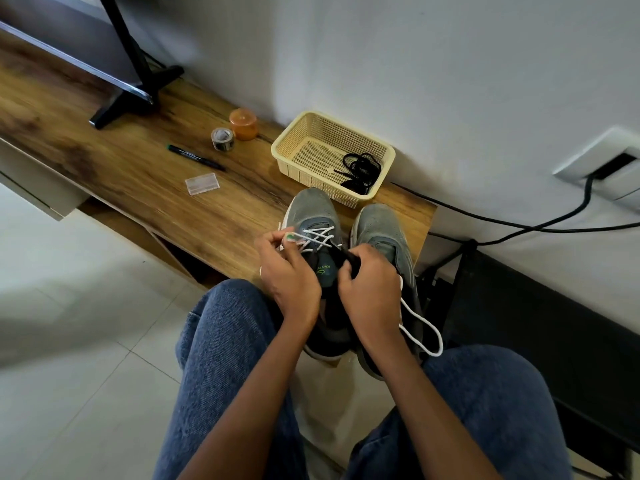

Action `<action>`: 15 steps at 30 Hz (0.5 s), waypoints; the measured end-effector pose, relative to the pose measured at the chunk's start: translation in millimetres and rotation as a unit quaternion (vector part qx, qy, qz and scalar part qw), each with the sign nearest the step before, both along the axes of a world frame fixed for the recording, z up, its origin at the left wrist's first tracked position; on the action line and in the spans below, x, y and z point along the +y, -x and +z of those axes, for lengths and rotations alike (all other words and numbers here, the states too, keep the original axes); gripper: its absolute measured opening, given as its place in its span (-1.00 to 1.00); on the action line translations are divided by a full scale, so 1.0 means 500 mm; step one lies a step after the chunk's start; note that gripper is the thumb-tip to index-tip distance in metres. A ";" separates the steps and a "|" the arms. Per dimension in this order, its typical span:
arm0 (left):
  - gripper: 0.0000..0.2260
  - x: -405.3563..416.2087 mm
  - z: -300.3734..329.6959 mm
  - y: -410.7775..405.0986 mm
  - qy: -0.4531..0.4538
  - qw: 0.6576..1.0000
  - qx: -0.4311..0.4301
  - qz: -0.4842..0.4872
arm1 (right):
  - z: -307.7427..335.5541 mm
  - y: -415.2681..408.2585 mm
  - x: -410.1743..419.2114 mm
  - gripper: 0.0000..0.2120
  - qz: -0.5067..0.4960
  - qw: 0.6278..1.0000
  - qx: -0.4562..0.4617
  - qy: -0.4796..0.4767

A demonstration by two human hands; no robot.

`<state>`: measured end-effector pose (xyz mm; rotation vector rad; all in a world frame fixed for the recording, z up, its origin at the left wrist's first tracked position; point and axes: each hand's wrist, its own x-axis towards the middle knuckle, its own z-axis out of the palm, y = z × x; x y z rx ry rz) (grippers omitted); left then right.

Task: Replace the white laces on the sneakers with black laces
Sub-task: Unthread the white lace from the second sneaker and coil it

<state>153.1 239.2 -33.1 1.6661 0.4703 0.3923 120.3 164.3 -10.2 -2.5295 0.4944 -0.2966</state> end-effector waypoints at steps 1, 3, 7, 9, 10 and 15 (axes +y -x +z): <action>-0.94 -0.002 -0.002 -0.001 0.012 1.000 0.008 0.007 | 0.000 -0.001 0.001 -0.92 0.000 1.000 -0.001 0.000; -0.93 -0.005 -0.007 -0.001 0.024 1.000 0.012 0.015 | 0.001 -0.002 0.004 -0.92 -0.003 1.000 0.002 0.002; -0.92 -0.006 -0.007 0.001 0.012 1.000 0.006 0.013 | 0.002 -0.005 0.006 -0.90 -0.009 1.000 0.013 0.005; -0.93 0.000 -0.007 0.004 -0.037 0.999 0.007 -0.030 | 0.002 -0.005 0.002 -0.90 -0.008 1.000 0.014 0.010; -0.92 0.003 -0.007 0.004 -0.074 0.995 0.011 -0.059 | 0.002 -0.005 0.000 -0.90 -0.006 1.000 0.011 0.012; -0.77 0.009 -0.004 0.005 -0.270 0.950 0.002 -0.159 | 0.000 -0.001 -0.004 -0.91 0.003 1.000 0.003 0.003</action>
